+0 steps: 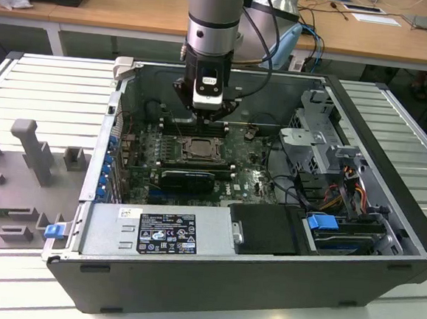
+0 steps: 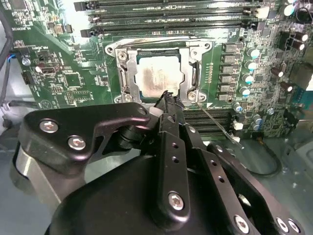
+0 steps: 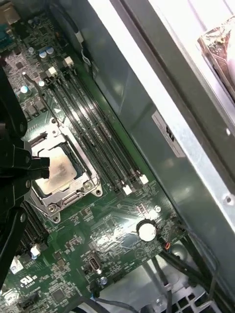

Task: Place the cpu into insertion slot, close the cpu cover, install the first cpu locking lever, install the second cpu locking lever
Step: 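Install the first cpu locking lever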

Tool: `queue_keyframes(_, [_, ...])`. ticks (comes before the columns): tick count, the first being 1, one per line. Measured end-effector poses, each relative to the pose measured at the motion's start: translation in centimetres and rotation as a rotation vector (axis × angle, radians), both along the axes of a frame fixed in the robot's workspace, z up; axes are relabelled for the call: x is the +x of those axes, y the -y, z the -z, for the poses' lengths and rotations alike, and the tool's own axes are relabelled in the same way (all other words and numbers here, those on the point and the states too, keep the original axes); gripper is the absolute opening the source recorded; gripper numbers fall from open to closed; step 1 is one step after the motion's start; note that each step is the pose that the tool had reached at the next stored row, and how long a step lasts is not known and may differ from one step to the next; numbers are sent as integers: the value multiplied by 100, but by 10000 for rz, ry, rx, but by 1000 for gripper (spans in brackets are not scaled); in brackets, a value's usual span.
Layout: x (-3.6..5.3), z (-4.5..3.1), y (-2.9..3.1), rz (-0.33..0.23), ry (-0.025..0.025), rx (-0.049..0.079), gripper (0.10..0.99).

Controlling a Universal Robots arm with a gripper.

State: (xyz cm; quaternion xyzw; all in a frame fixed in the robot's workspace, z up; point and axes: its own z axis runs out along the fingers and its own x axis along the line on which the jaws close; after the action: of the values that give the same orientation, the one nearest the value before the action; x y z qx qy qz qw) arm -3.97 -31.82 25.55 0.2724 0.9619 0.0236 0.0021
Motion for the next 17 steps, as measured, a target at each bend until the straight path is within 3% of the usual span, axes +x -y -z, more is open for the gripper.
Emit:
queue_keyframes(10, [0, 0, 0, -2860, 0, 0, 106])
queue_keyframes(14, [0, 1, 0, -3656, 0, -1, 106])
queue_keyframes(17, [0, 0, 0, -4678, 1, 0, 106])
